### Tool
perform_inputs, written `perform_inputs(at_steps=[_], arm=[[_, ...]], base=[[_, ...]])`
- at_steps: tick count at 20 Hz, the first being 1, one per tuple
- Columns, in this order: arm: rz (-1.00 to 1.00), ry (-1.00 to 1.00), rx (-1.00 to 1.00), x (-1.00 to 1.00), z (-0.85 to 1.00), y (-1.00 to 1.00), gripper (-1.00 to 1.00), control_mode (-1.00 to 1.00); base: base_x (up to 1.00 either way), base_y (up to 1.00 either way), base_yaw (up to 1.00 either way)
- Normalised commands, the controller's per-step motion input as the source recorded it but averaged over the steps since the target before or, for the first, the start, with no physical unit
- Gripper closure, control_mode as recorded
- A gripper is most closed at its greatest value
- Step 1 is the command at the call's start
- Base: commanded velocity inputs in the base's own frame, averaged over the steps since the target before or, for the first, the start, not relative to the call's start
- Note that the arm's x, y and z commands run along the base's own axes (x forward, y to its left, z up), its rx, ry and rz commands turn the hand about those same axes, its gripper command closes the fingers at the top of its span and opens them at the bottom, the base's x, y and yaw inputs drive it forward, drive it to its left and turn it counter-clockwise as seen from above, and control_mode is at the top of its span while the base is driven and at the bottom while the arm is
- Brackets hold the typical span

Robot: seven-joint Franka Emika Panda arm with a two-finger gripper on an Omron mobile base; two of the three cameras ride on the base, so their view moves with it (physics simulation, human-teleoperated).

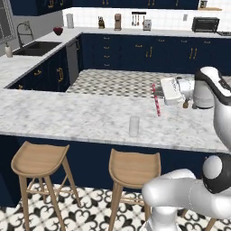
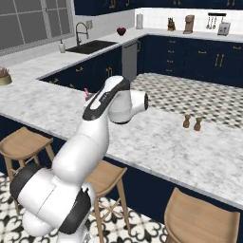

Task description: Take a straw from the drawer in front and place it inside the glass cup on the dining counter.

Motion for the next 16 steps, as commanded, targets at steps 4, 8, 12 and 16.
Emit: perform_inputs(at_steps=[4, 8, 12, 16], arm=[[0.31, -0.2, 0.1, 0.4, -0.02, -0.23, 1.0, -1.0], [0.2, 0.02, 0.03, 0.28, -0.15, 0.05, 1.0, -1.0], [0.09, 0.2, 0.0, 0.11, -0.32, 0.32, 1.0, -1.0], [0.09, 0.09, 0.07, 0.07, -0.32, 0.17, 1.0, -1.0]], base=[[0.0, 0.0, 0.0], [0.0, 0.0, 0.0], [0.0, 0.0, 0.0], [0.0, 0.0, 0.0]])
